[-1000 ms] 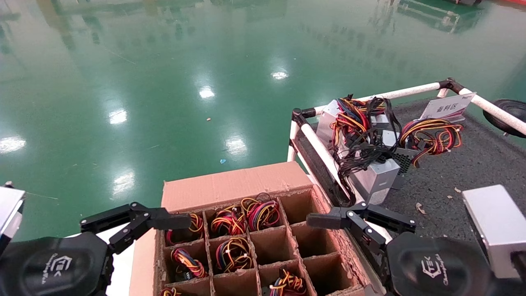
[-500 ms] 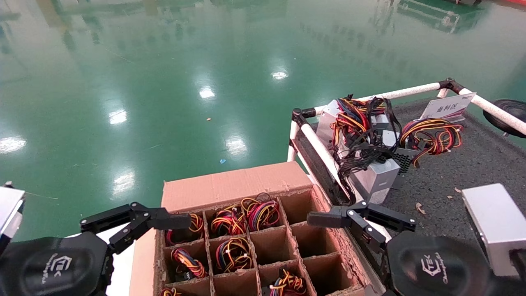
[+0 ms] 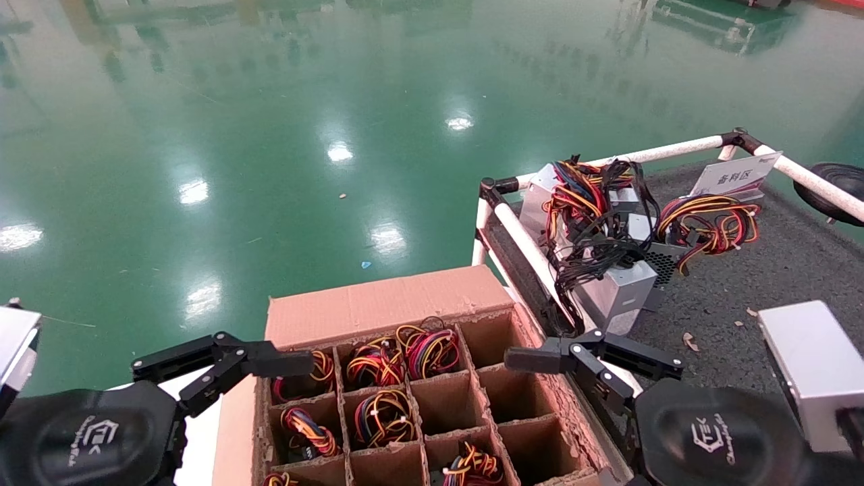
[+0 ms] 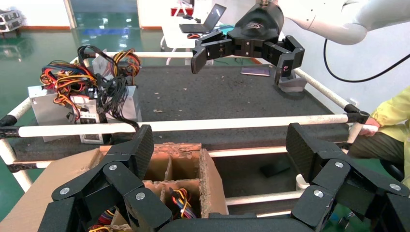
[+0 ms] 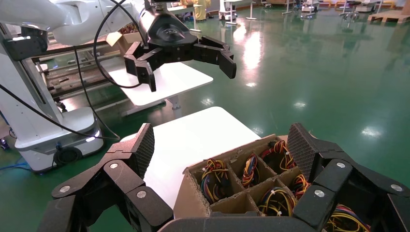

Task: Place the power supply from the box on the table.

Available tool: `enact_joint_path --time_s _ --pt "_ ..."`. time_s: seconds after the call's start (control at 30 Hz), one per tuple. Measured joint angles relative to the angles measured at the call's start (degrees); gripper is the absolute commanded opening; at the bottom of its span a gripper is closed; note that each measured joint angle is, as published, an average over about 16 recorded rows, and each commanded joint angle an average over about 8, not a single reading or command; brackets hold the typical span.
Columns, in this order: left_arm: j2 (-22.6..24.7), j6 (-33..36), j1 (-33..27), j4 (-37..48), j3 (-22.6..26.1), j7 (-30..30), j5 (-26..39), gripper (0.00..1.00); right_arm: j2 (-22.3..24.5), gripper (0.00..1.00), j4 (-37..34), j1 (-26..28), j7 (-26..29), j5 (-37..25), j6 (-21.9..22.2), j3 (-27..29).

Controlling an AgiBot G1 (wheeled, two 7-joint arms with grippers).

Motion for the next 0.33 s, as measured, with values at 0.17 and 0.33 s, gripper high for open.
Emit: enact_joint_path --time_s 0.17,0.33 --pt "0.0 0.0 0.0 0.0 0.0 0.0 0.0 1.0 0.0 1.0 -0.02 0.01 0.0 0.0 0.0 0.0" --pt "0.0 0.0 0.0 0.0 0.0 0.0 0.0 1.0 0.0 1.0 -0.03 0.02 0.0 0.0 0.0 0.0"
